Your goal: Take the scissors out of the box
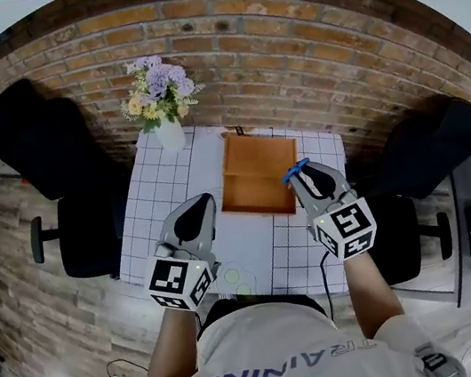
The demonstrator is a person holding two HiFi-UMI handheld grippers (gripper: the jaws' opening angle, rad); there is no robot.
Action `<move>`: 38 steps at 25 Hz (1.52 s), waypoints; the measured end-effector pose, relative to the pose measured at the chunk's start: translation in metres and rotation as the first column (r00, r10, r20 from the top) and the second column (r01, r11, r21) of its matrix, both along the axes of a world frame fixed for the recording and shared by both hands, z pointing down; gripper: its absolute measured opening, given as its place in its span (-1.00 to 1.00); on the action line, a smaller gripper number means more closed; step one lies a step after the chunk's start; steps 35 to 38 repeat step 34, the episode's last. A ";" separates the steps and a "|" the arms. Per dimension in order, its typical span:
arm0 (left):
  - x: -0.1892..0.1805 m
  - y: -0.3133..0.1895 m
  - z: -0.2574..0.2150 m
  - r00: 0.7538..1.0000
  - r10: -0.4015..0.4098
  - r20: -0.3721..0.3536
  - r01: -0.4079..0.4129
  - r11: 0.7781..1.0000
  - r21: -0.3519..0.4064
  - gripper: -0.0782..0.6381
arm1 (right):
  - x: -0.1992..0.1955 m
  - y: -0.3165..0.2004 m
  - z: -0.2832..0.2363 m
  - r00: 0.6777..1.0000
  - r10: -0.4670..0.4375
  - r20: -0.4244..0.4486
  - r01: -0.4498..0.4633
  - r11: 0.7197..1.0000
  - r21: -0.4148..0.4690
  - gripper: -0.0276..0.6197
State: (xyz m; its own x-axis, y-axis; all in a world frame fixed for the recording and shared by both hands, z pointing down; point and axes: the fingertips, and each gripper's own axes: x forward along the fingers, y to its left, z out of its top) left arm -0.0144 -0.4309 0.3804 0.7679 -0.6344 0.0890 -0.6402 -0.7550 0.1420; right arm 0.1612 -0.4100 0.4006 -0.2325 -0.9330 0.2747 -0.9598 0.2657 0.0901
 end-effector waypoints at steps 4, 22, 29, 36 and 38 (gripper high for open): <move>0.012 0.004 -0.032 0.999 0.036 -0.025 -0.034 0.997 0.068 -0.78 | 0.017 0.024 -0.047 0.997 0.067 0.024 -0.069 0.992 0.108 -0.62; 0.031 0.013 -0.056 0.996 0.072 -0.044 -0.067 0.991 0.113 -0.78 | 0.047 0.055 -0.088 0.981 0.154 0.116 -0.175 0.964 0.202 -0.62; 0.034 0.014 -0.054 0.996 0.074 -0.044 -0.069 0.992 0.110 -0.78 | 0.046 0.054 -0.086 0.983 0.145 0.110 -0.164 0.966 0.200 -0.62; 0.036 0.013 -0.050 0.996 0.077 -0.038 -0.073 0.992 0.104 -0.78 | 0.045 0.052 -0.080 0.983 0.144 0.112 -0.163 0.968 0.190 -0.62; 0.036 0.013 -0.050 0.996 0.077 -0.038 -0.073 0.992 0.104 -0.78 | 0.045 0.052 -0.080 0.983 0.144 0.112 -0.163 0.968 0.190 -0.62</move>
